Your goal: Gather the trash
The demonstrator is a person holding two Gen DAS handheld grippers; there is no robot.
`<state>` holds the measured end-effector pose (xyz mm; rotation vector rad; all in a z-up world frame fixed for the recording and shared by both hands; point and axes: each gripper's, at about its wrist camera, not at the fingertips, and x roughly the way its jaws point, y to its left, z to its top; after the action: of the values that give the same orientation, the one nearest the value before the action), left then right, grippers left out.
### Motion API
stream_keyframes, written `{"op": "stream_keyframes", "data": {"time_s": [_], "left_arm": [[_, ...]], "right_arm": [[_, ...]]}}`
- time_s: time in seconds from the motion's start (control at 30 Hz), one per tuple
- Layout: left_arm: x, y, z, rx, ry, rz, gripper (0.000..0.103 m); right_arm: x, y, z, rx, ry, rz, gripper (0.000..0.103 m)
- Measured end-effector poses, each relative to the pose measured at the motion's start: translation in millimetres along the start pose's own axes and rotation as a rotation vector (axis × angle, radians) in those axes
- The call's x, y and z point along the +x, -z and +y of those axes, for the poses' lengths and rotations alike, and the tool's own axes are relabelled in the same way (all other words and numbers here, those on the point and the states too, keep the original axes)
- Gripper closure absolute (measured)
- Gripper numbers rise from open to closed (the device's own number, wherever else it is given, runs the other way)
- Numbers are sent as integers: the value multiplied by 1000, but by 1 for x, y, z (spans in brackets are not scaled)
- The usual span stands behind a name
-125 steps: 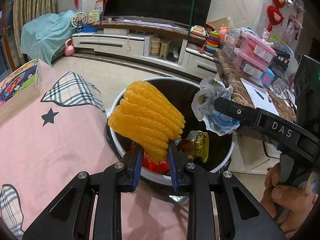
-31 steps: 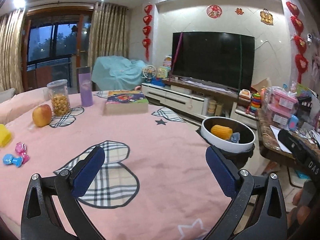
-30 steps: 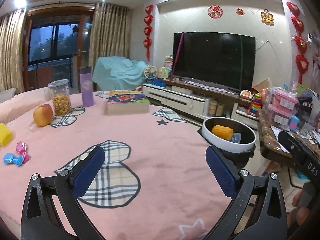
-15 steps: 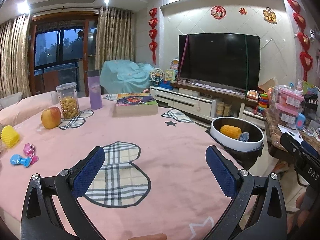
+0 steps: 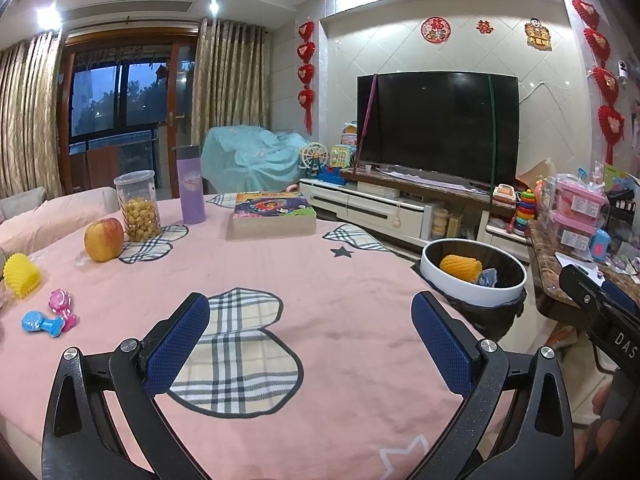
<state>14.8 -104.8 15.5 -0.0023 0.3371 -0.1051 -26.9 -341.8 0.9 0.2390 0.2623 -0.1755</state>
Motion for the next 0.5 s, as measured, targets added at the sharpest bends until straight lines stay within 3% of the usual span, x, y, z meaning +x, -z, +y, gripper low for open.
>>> {"op": "stream_keyframes", "data": {"time_s": [0.5], "left_arm": [[-2,0,0,4,10,-3,0]], "right_arm": [[0,0,0,-1,-1,1,0]]}}
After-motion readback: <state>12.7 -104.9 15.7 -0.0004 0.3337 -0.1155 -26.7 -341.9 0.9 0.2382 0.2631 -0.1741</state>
